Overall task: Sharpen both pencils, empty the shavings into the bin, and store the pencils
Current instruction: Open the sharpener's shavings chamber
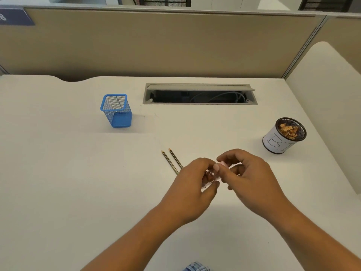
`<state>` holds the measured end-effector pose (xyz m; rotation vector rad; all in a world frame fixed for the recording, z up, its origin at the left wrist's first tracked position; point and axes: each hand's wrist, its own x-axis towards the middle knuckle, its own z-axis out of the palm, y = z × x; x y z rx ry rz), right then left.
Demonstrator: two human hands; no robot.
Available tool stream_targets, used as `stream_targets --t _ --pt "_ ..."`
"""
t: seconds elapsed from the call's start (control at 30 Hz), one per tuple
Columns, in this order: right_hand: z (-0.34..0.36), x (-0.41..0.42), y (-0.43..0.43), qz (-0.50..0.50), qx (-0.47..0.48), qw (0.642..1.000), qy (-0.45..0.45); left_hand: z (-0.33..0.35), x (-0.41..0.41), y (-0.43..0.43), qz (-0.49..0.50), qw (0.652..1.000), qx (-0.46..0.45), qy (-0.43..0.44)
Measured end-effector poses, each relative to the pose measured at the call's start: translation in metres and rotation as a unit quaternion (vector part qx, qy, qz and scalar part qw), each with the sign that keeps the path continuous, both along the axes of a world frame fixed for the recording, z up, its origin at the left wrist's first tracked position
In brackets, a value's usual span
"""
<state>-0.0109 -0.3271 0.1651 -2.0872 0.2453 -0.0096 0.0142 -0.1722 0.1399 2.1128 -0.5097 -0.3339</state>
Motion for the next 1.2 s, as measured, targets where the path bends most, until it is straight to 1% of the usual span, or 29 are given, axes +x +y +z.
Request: stream_targets --t 0.13,0.23,0.33,0.43,0.53,0.67,0.77,0.9,0.97,1.1,1.2 --pt "-0.005 0.011 -0.011 -0.007 0.076 0.996 0.035 -0.003 0.018 -0.001 0.02 0.999 -0.009 -0.023" --pt "-0.007 0.018 -0.018 -0.009 0.109 0.993 0.043 -0.004 0.029 -0.004 0.052 0.998 -0.028 -0.014" --pt "-0.008 0.024 -0.026 -0.01 0.104 0.994 0.041 -0.004 0.037 -0.008 0.065 0.997 -0.039 0.009" --pt "-0.007 0.027 -0.033 0.001 0.077 0.997 0.026 -0.006 0.044 -0.012 0.065 0.997 -0.041 0.024" --pt "-0.007 0.032 -0.04 -0.013 0.081 0.996 0.024 -0.009 0.048 -0.017 0.066 0.996 -0.049 0.037" --pt "-0.012 0.037 -0.047 -0.043 0.101 0.994 0.016 -0.012 0.052 -0.026 0.067 0.996 -0.042 0.04" --pt "-0.015 0.038 -0.049 -0.044 0.105 0.993 0.021 -0.015 0.055 -0.031 0.069 0.996 -0.03 0.037" --pt "-0.015 0.04 -0.052 -0.041 0.086 0.995 0.009 -0.019 0.058 -0.038 0.06 0.997 -0.027 0.042" --pt "-0.016 0.041 -0.055 -0.036 0.078 0.996 0.019 -0.022 0.06 -0.041 0.056 0.997 -0.026 0.044" --pt "-0.012 0.046 -0.062 -0.033 0.112 0.991 0.06 -0.025 0.063 -0.043 0.064 0.996 -0.039 0.053" --pt "-0.011 0.048 -0.064 -0.047 0.142 0.987 0.051 -0.026 0.064 -0.044 0.062 0.996 -0.041 0.053"
